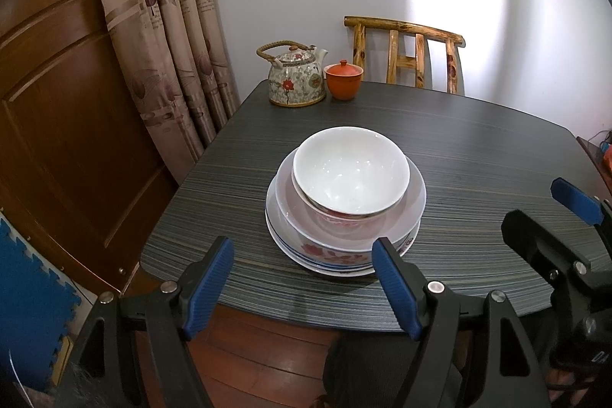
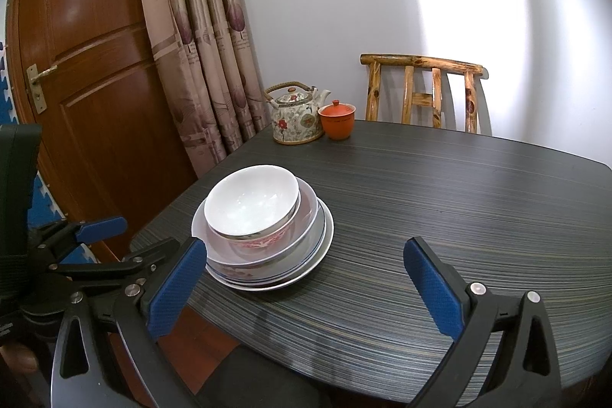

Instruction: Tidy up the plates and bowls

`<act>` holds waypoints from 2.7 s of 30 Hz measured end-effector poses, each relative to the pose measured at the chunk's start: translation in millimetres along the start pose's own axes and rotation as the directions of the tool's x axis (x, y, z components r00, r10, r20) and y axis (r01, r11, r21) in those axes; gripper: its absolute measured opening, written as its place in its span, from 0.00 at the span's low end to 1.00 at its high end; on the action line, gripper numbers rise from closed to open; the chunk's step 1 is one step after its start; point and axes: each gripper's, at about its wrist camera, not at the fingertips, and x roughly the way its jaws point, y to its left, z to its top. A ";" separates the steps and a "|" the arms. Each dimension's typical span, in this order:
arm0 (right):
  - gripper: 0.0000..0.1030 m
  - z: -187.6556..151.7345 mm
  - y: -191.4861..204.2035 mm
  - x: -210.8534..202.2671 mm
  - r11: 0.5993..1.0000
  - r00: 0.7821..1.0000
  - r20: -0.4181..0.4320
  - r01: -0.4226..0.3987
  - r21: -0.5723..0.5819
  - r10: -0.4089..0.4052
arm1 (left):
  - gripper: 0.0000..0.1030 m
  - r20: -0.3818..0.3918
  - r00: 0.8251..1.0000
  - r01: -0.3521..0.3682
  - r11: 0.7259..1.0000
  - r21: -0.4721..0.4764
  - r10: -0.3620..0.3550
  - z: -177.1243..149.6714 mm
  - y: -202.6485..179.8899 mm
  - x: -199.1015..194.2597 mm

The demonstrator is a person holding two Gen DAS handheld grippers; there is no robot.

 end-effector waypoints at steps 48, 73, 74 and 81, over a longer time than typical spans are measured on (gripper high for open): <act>0.99 2.9 4.6 14.8 0.999 0.999 -0.031 0.040 -0.002 -0.040 | 0.74 -0.005 1.000 -0.010 1.000 -0.001 0.010 3.4 5.6 5.7; 0.99 7.7 7.7 17.3 0.999 0.999 -0.033 0.042 -0.011 -0.043 | 0.74 -0.005 1.000 -0.011 1.000 0.000 0.011 2.6 5.0 7.4; 0.99 7.8 7.9 17.2 0.999 0.999 -0.033 0.043 -0.011 -0.043 | 0.74 -0.005 1.000 -0.009 1.000 -0.001 0.009 2.7 5.1 7.5; 0.99 9.3 8.6 17.5 0.999 0.999 -0.034 0.039 -0.011 -0.039 | 0.75 -0.009 1.000 -0.006 1.000 0.003 0.006 0.6 4.7 9.1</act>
